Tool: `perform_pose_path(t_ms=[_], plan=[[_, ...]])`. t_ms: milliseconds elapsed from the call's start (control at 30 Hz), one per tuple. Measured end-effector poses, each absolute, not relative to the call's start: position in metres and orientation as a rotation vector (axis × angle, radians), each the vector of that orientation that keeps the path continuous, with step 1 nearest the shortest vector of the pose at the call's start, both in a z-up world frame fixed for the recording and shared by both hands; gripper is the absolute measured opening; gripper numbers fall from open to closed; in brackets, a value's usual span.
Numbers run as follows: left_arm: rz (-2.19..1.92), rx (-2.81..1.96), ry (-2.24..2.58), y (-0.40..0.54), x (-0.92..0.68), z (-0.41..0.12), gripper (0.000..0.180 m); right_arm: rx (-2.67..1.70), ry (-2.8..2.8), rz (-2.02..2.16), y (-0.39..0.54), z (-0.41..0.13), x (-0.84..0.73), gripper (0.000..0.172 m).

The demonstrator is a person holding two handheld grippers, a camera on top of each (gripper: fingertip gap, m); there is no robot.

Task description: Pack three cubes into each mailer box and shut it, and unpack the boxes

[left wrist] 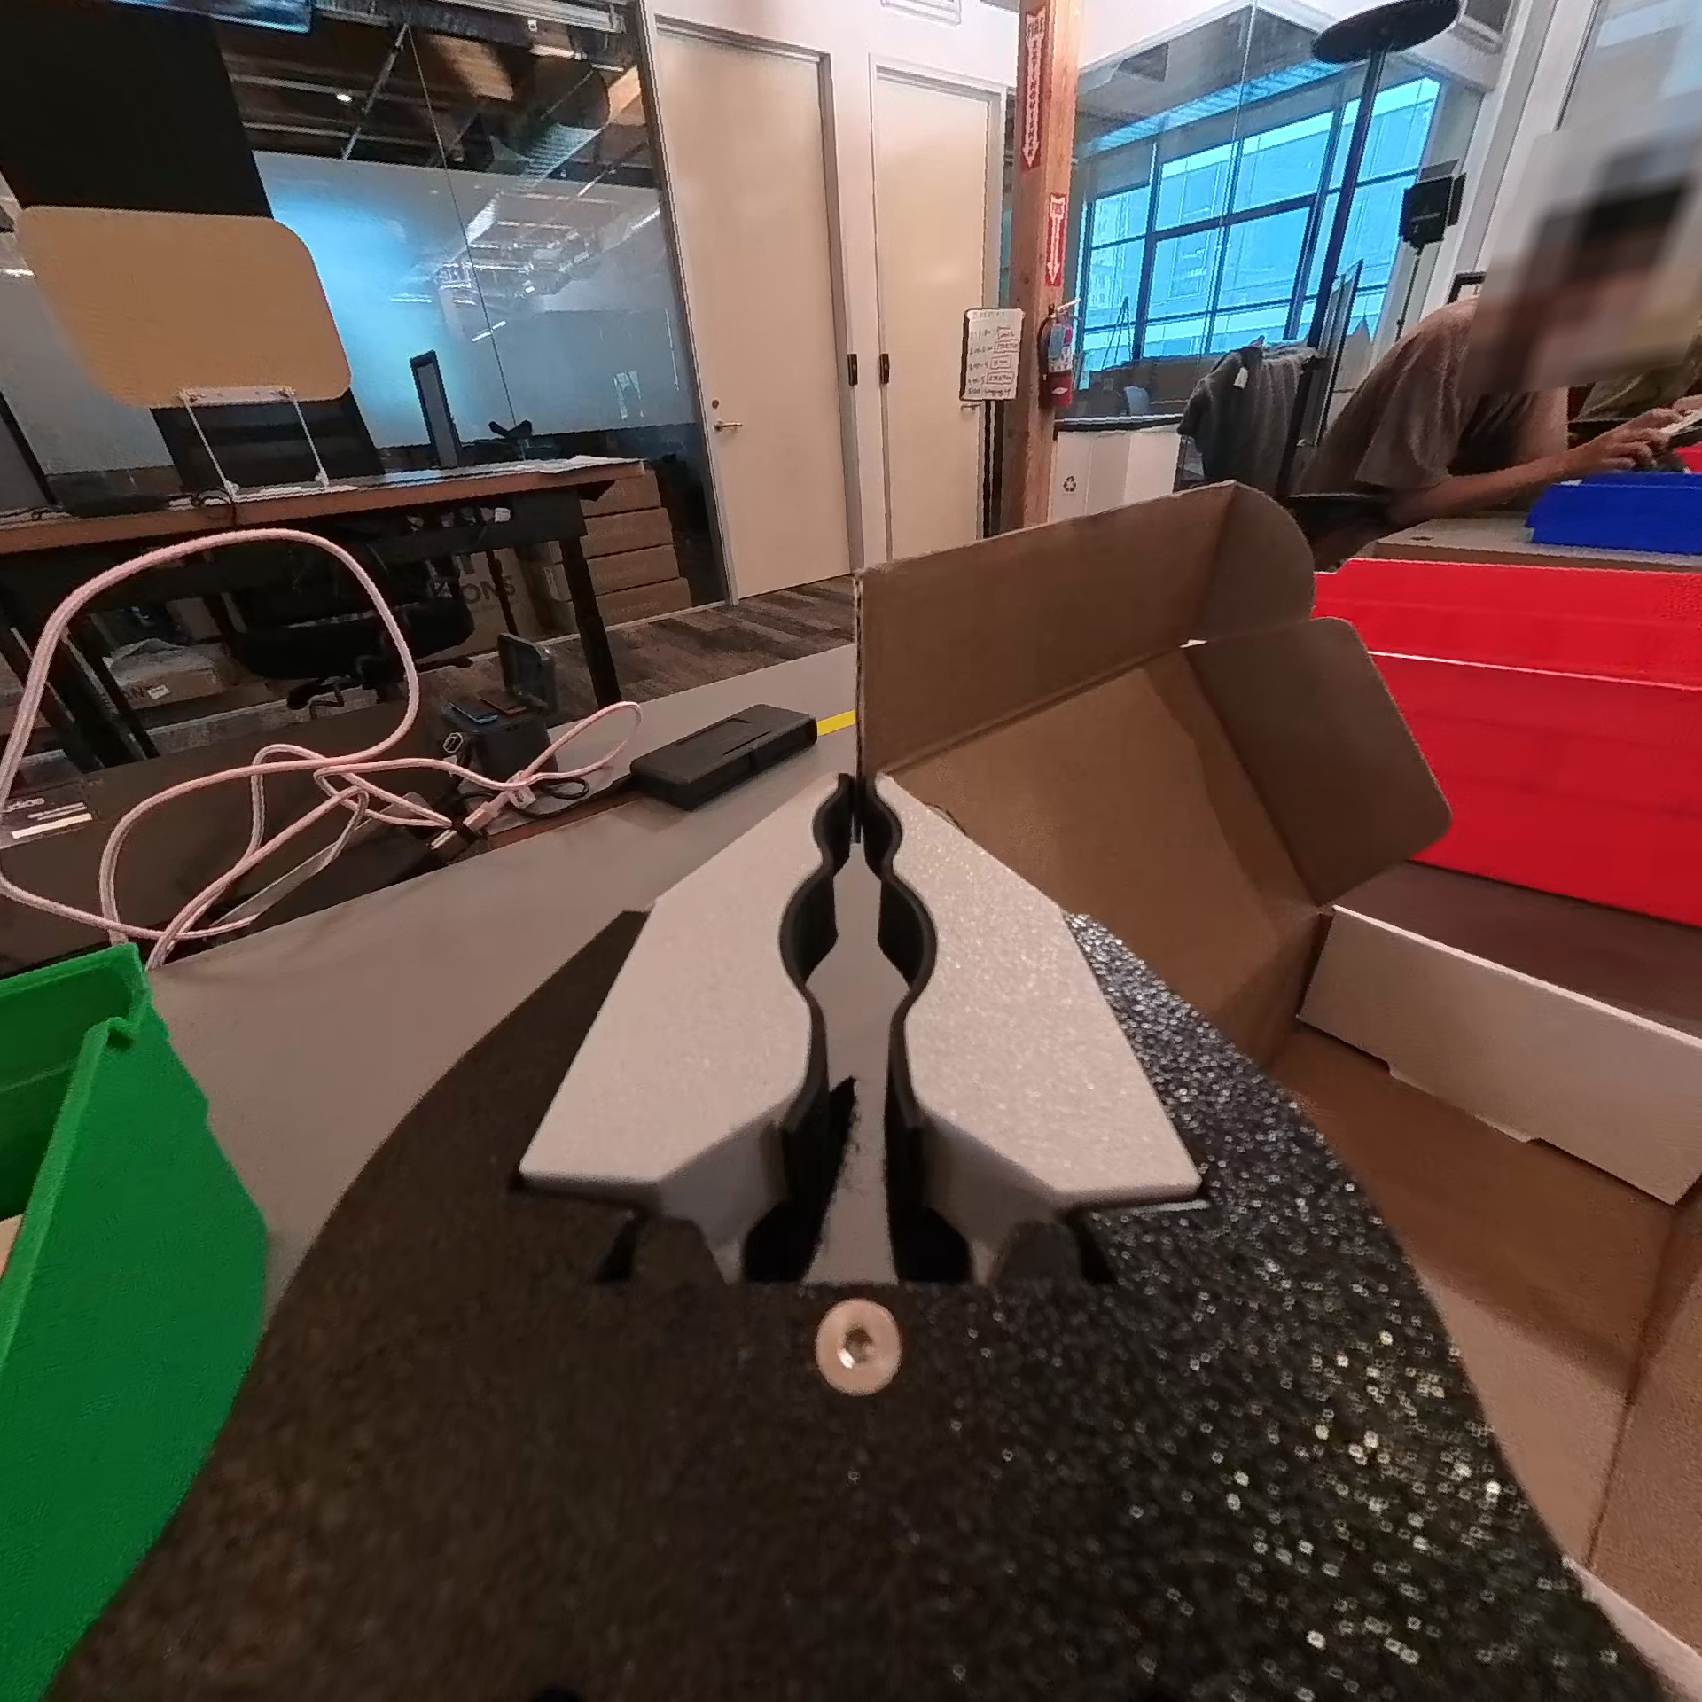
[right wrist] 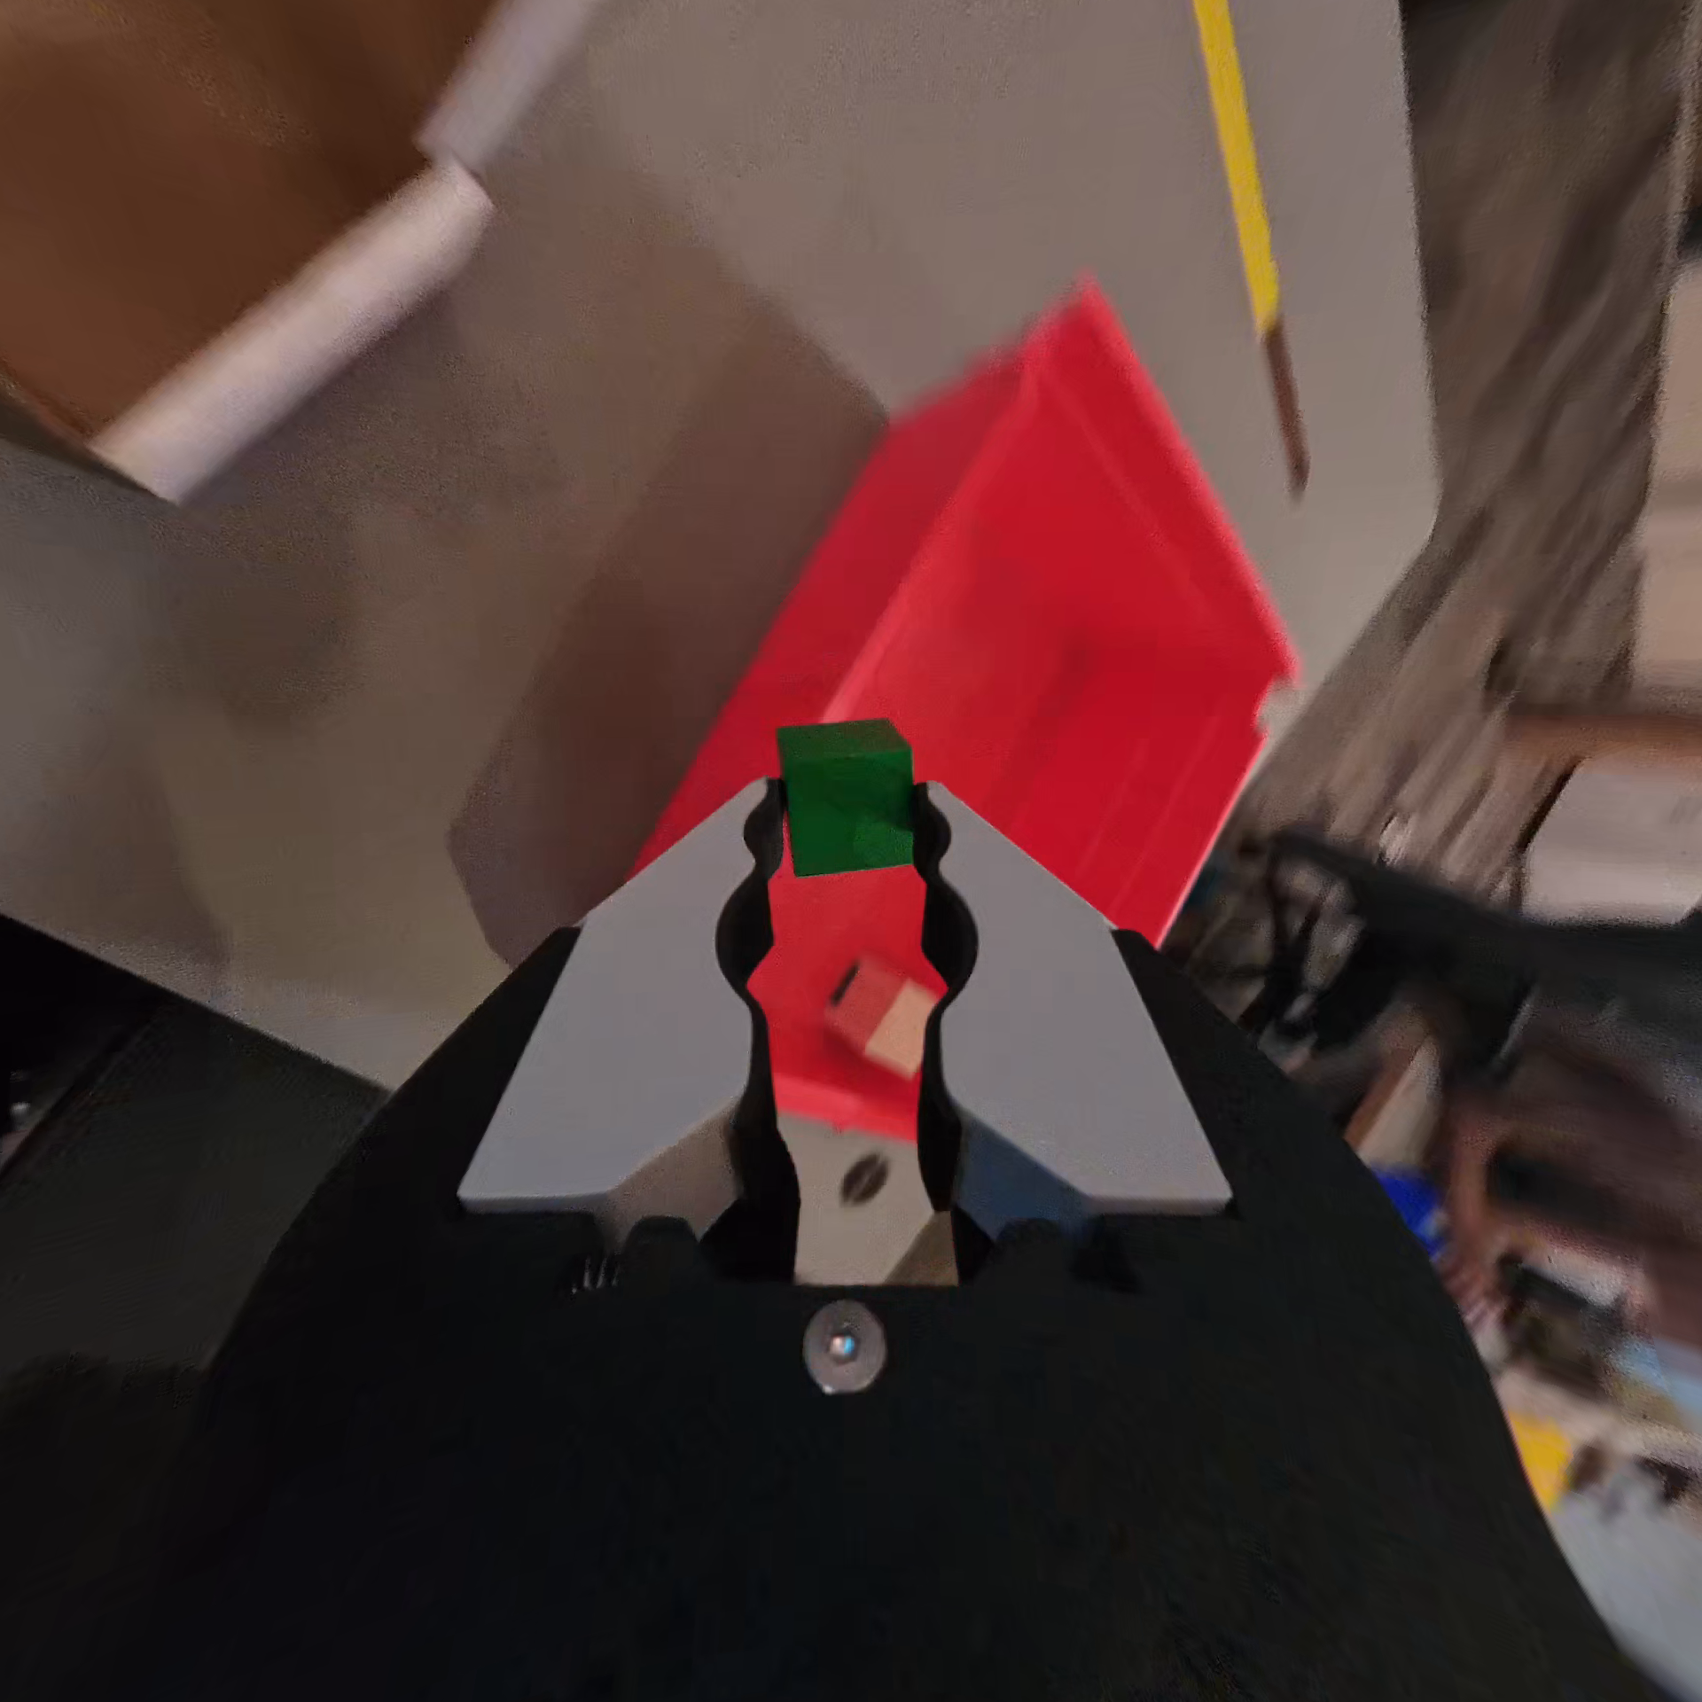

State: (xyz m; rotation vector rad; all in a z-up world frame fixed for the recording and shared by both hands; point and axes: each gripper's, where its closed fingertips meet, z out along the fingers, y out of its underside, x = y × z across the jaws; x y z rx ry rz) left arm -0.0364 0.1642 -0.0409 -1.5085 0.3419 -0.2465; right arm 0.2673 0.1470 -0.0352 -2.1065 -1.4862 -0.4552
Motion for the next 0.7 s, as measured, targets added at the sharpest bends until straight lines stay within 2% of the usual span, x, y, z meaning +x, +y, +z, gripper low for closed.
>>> perform_pose_path(t_ms=[33, 133, 267, 433, 633, 700], plan=[[-0.247, -1.508, 0.342, 0.164, -0.036, -0.041, 0.000, -2.201, -1.406, -0.461, 0.150, -0.039, 0.290, 0.027], [-0.246, -1.507, 0.345, 0.164, -0.036, -0.041, 0.000, -2.460, -1.204, -0.453, 0.156, -0.064, 0.346, 0.027], [-0.251, -1.508, 0.343, 0.165, -0.036, -0.041, 0.000, -2.757, -0.994, -0.210, 0.147, -0.111, 0.380, 0.026], [-0.253, -1.510, 0.348, 0.165, -0.034, -0.042, 0.000, -2.869, -0.950, -0.120, 0.148, -0.148, 0.398, 0.027], [-0.253, -1.517, 0.358, 0.165, -0.032, -0.045, 0.000, -2.936, -0.855, -0.187, 0.148, -0.166, 0.421, 0.027], [-0.255, -1.521, 0.360, 0.166, -0.031, -0.046, 0.000, -2.927, -0.843, -0.187, 0.147, -0.165, 0.420, 0.036]])
